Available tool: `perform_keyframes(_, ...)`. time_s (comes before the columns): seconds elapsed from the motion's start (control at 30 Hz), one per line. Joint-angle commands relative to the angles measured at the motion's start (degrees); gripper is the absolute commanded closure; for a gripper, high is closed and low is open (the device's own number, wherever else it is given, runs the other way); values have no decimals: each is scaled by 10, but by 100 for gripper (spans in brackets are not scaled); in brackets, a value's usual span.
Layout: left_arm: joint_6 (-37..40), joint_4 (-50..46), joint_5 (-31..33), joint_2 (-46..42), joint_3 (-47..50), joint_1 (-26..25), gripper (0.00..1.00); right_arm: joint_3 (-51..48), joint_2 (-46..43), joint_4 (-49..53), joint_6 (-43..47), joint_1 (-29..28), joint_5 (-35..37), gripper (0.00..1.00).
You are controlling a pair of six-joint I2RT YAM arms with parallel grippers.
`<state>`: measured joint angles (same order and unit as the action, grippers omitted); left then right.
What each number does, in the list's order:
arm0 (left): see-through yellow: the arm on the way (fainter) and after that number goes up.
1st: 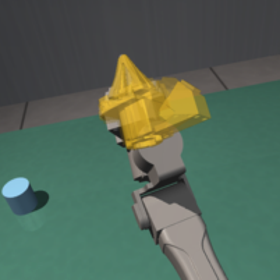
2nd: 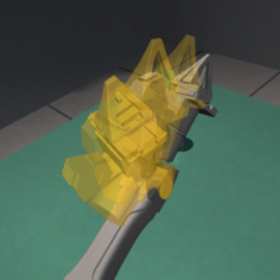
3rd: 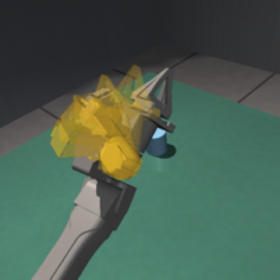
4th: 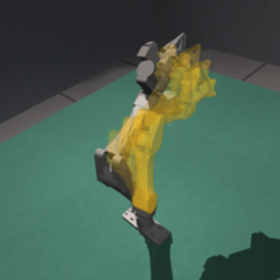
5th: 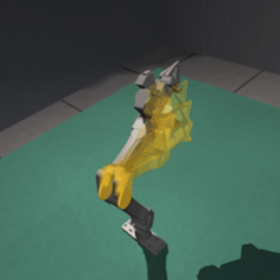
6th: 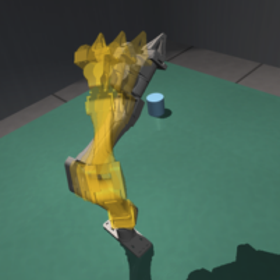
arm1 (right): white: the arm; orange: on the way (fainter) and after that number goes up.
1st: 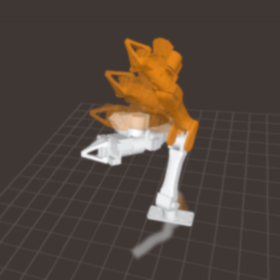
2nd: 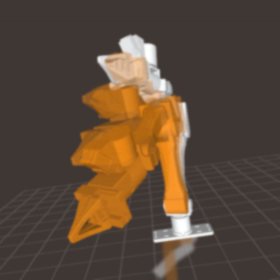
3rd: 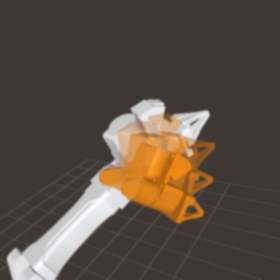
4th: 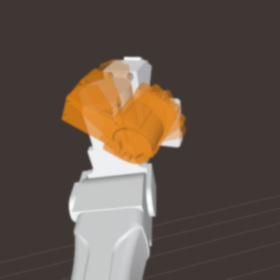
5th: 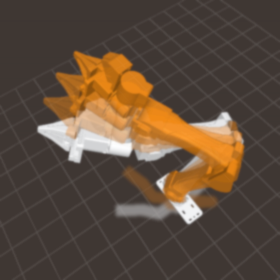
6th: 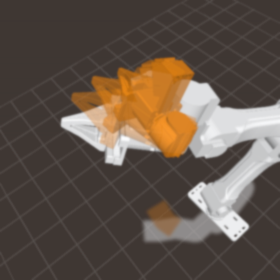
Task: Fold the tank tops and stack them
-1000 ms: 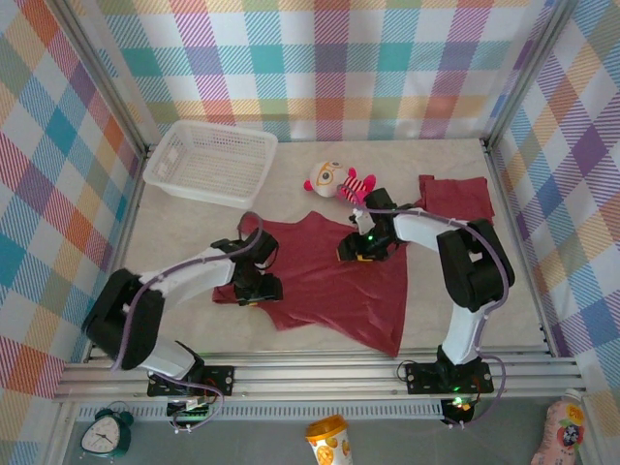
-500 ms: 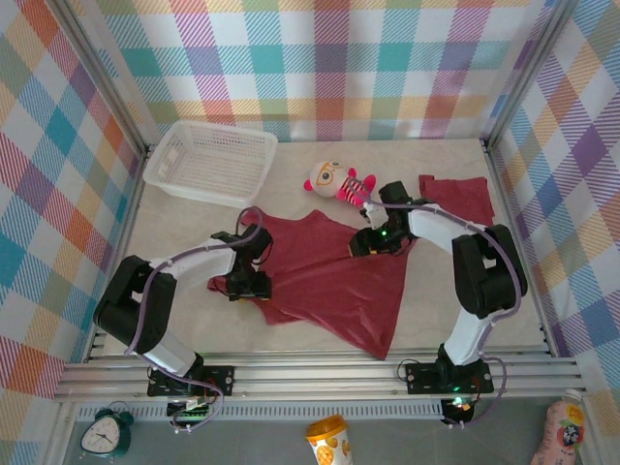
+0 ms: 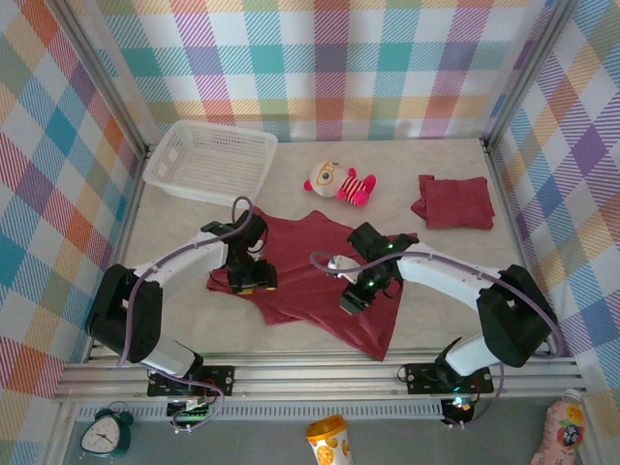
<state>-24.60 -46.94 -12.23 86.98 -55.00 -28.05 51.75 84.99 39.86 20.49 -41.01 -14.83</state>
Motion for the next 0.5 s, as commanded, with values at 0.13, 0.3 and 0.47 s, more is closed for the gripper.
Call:
perform_keyframes(0.13,33,13,23,97,-17,3,43,-14,50,1,68,-17,77,58)
perform_keyframes(0.3,40,12,-10,104,-19,13,43,-66,15,12,87,-37,116,56)
perform_keyframes(0.47,58,-42,-7,76,-88,12,41,-90,12,39,87,-65,156,53)
